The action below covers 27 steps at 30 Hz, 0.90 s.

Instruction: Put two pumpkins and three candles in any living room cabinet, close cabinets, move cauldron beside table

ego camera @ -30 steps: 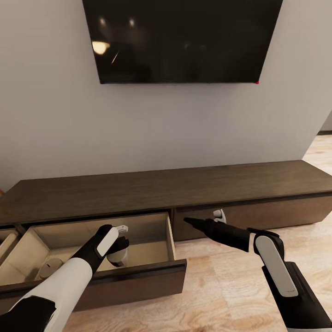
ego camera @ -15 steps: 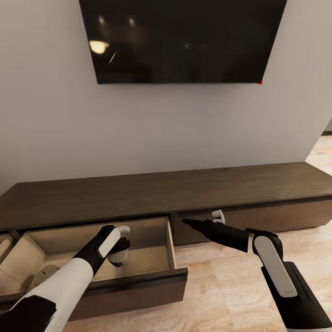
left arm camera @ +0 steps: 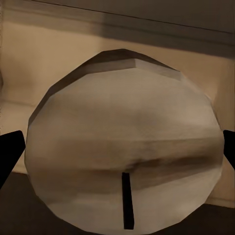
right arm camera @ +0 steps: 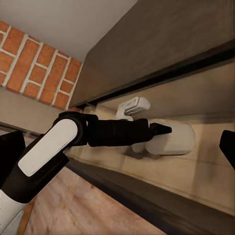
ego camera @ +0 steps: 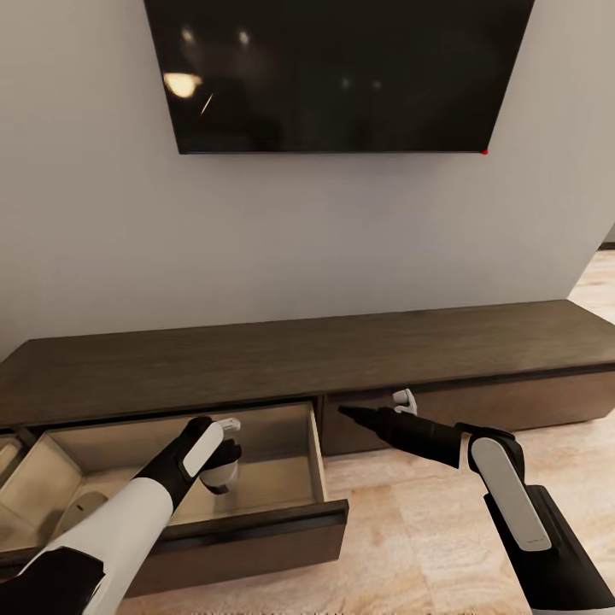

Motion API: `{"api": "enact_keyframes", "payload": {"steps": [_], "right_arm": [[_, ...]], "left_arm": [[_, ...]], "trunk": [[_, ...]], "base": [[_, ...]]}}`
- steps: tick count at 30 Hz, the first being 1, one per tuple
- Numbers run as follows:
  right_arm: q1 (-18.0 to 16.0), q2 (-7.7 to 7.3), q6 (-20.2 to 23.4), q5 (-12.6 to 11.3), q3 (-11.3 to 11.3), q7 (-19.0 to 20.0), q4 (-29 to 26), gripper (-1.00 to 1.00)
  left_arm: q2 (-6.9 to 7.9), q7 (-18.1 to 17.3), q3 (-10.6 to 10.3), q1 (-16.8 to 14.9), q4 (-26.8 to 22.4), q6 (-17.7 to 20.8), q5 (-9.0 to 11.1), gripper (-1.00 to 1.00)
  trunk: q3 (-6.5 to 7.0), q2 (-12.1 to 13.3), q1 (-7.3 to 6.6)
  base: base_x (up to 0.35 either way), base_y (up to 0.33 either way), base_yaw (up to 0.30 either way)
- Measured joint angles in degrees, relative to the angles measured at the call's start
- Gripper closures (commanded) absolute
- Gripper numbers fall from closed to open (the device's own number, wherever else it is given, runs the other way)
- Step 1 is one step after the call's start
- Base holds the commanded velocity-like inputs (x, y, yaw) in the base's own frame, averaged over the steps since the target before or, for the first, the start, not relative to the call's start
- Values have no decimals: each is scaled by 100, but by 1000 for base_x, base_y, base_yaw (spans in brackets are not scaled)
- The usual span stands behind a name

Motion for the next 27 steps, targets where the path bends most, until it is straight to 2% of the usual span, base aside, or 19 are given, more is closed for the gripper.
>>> {"api": "enact_keyframes", "payload": {"steps": [20,25,27], "right_arm": [[0,6,0,-28,0,0,-3,-100],[0,14,0,-27,0,0,-3,-100],[0,17,0,-27,0,0,-3,-100]], "left_arm": [[32,-13,-29,2,-1,-129,7,100],[37,-33,-350,9,-1,-448,9,100],[38,-36,-410,12,-1,-551,10,100]], "trunk": [[-443,-27,51],[-554,-34,64],[-598,-36,69]], "base": [[0,0,0],[0,0,0],[0,0,0]]}}
